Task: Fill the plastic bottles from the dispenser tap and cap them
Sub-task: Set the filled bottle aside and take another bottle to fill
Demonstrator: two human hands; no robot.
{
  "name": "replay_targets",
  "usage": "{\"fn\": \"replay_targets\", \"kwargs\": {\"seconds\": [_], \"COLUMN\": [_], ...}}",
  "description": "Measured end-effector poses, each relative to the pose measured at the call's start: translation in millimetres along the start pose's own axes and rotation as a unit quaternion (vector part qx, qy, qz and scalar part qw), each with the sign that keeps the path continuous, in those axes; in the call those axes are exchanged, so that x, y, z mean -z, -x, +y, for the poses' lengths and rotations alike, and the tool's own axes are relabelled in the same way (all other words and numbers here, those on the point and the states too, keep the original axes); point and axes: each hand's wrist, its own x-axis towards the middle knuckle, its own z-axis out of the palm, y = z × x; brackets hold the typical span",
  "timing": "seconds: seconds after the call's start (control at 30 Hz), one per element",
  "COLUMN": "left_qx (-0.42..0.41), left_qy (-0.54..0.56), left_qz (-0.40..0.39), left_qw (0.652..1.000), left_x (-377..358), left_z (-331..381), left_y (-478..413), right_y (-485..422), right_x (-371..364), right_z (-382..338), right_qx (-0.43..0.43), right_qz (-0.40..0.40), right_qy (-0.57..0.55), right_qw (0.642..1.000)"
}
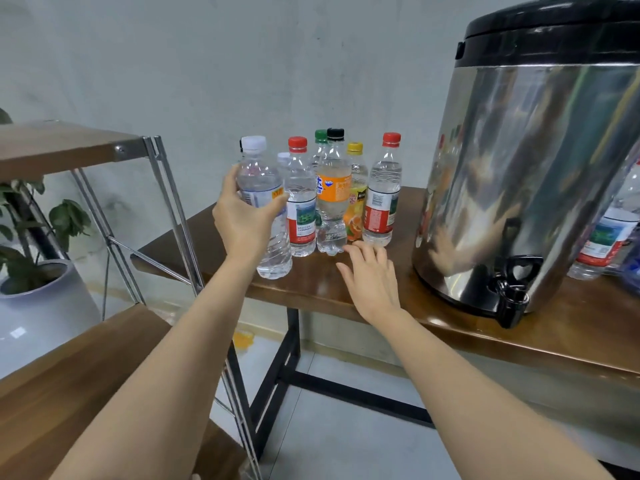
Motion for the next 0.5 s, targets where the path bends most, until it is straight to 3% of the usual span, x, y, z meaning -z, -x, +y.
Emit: {"fn": "replay_targets", "kwargs": {"seconds": [0.37,0.5], "left_qx": [-0.005,0.0], "left_qy": [-0.008,-0.106], "left_qz": [-0.01,-0.02], "left_qw": [1.0,0.994], "left_x": [-33,-32], "left_z": [-47,-63], "left_y": [9,49], "right_y": [0,1], "right_x": [-12,-10], "right_z": [5,3], "right_qx": [-0.012,-0.008], "right_qz": [-0.015,-0.013], "right_qy": [0.001,0.005], "right_qw": [1.0,1.0]}}
